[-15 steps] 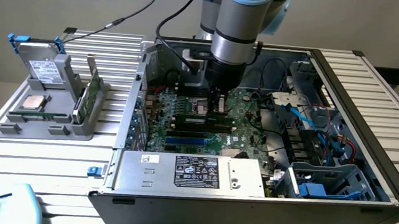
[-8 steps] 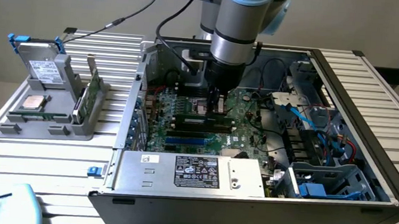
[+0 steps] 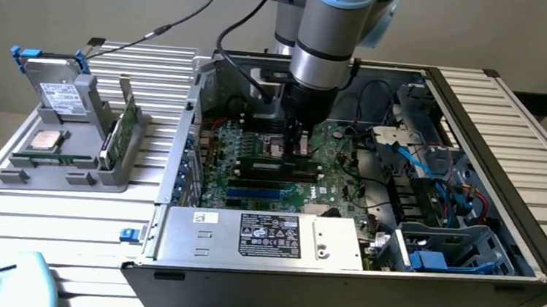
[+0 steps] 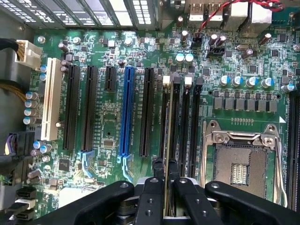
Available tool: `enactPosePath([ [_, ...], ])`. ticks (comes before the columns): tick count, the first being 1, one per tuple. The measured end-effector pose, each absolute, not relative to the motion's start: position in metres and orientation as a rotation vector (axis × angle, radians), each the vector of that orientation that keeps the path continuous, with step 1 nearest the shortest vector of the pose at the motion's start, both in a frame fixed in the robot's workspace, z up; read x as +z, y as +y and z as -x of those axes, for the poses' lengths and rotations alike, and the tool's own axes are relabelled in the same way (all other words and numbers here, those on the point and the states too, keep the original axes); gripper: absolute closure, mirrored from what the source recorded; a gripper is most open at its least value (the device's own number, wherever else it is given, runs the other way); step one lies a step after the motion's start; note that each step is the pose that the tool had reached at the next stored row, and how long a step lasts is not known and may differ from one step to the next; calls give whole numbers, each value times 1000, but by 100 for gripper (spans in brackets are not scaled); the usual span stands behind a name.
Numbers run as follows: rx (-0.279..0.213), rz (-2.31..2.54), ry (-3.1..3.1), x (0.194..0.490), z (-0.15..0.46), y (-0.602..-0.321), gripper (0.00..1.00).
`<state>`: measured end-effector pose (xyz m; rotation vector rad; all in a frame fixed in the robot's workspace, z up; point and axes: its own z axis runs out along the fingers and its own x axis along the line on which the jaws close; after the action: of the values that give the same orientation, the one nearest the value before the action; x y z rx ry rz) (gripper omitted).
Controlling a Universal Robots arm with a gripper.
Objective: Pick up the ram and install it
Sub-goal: 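Insert the ram into the slot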
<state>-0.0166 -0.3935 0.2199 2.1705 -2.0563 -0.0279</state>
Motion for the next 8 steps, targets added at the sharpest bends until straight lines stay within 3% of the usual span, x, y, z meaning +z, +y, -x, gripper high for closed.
enactPosePath([
  [8,-27,-2178,-2048,219,16,-394,86],
])
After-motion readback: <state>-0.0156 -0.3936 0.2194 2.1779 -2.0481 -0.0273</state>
